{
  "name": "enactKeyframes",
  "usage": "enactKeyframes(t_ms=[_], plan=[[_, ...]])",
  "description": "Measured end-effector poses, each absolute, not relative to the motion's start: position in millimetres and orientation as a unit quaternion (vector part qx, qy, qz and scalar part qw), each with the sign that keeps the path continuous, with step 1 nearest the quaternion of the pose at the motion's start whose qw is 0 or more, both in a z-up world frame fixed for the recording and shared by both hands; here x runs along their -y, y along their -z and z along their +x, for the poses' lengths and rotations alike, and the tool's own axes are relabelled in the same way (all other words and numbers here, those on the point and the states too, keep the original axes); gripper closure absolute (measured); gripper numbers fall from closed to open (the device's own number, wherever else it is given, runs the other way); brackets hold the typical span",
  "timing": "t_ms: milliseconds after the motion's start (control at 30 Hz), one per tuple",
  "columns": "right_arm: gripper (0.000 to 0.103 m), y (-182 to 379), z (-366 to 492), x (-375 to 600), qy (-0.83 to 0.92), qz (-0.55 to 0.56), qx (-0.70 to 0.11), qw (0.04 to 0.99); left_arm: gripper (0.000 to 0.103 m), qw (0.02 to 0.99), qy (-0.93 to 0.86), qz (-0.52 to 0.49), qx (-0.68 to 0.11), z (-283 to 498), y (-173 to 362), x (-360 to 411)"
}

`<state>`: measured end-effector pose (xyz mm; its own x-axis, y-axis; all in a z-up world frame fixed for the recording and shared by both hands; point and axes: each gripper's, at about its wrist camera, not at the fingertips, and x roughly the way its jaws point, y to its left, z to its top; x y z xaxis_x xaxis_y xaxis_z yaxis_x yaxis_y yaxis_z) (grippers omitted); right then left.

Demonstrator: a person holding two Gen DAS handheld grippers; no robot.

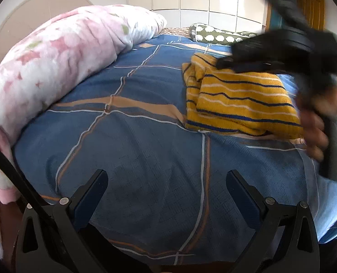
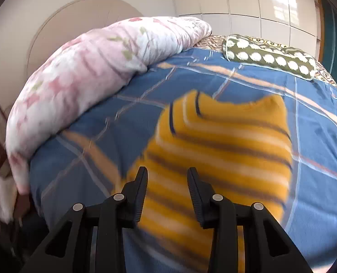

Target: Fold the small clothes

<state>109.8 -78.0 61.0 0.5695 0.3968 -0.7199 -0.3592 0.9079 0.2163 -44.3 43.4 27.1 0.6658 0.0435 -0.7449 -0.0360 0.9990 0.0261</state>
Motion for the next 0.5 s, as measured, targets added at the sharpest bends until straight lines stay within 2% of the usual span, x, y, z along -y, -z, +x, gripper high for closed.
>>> enactKeyframes(t_ms=[67, 133, 300, 433, 500], plan=[[0.062, -39, 137, 64, -0.224, 0.051, -0.454, 0.861, 0.0, 0.914, -0.022, 0.0, -0.405, -46, -28, -46], [0.056, -13, 153, 53, -0.237, 0.068, -0.5, 0.83, 0.0, 0.914, -0.021, -0.004, -0.406, -47, -28, -49], [0.054, -43, 125, 77, -0.251, 0.088, -0.448, 0.853, 0.0, 0.914, -0.032, -0.02, -0.404, -48, -31, -61], [0.037, -61, 61, 135, -0.182, 0.077, -0.409, 0.891, 0.0, 0.913, -0.037, -0.021, -0.405, -49, -33, -57], [0.036, -61, 35, 160, -0.142, 0.067, -0.406, 0.9, 0.0, 0.913, -0.035, -0.01, -0.406, -49, -35, -49]])
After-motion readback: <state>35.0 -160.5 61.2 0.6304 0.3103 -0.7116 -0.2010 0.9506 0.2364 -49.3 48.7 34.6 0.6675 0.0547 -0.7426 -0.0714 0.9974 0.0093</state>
